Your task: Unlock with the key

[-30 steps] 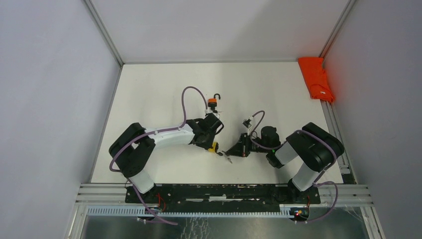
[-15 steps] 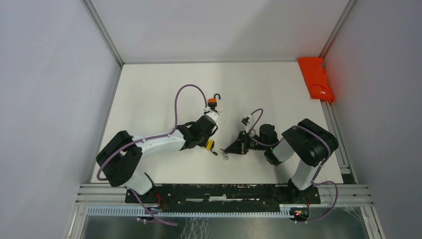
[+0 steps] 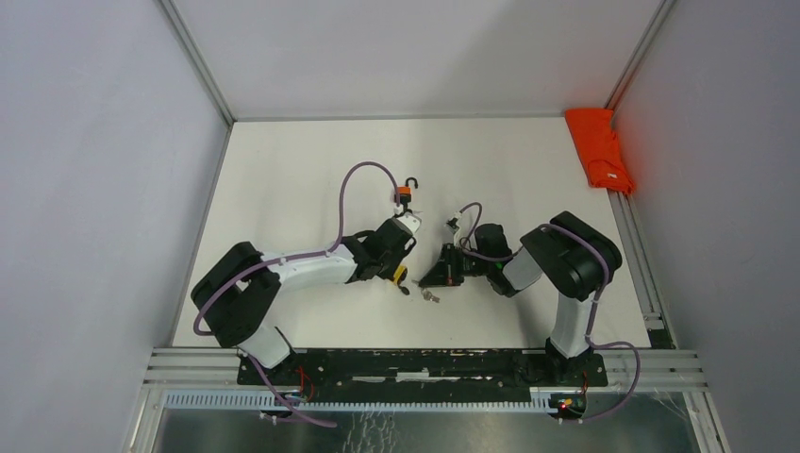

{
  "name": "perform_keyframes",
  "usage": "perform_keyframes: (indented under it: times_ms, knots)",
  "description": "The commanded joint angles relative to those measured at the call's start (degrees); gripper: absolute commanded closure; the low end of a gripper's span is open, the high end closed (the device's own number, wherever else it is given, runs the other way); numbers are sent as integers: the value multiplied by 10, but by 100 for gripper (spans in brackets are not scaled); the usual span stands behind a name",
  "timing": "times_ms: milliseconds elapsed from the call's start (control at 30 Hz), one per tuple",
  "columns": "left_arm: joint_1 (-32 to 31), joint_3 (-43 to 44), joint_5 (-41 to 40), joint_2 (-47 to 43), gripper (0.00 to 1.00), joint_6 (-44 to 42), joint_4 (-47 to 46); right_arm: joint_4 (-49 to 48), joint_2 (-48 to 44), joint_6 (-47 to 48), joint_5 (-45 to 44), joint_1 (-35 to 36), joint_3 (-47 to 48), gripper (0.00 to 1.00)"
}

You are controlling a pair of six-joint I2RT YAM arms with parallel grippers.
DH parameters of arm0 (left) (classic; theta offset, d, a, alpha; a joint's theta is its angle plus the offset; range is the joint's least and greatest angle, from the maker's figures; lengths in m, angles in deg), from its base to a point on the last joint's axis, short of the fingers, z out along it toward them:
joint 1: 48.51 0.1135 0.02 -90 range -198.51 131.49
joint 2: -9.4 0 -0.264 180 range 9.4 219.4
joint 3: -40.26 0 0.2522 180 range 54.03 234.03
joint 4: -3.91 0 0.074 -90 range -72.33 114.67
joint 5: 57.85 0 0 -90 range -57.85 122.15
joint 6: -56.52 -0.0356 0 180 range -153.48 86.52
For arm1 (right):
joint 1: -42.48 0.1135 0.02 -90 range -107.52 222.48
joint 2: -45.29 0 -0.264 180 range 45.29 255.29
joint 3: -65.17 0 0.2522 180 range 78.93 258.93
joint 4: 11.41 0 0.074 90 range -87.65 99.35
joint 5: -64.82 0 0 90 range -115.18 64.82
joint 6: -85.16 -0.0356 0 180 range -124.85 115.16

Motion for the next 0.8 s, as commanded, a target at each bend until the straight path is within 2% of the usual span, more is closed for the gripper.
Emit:
perform_keyframes:
  times_ms: [0,333,767]
  knots:
    - [1,10,43,5,98,22,-25,0,14,7,10,7,21,100]
    - [1,14,51,13,98,23,-31,-122,13,-83,28,13,-8,100]
    - [2,10,50,1,98,28,-25,-164,25,-130,8,14,-25,100]
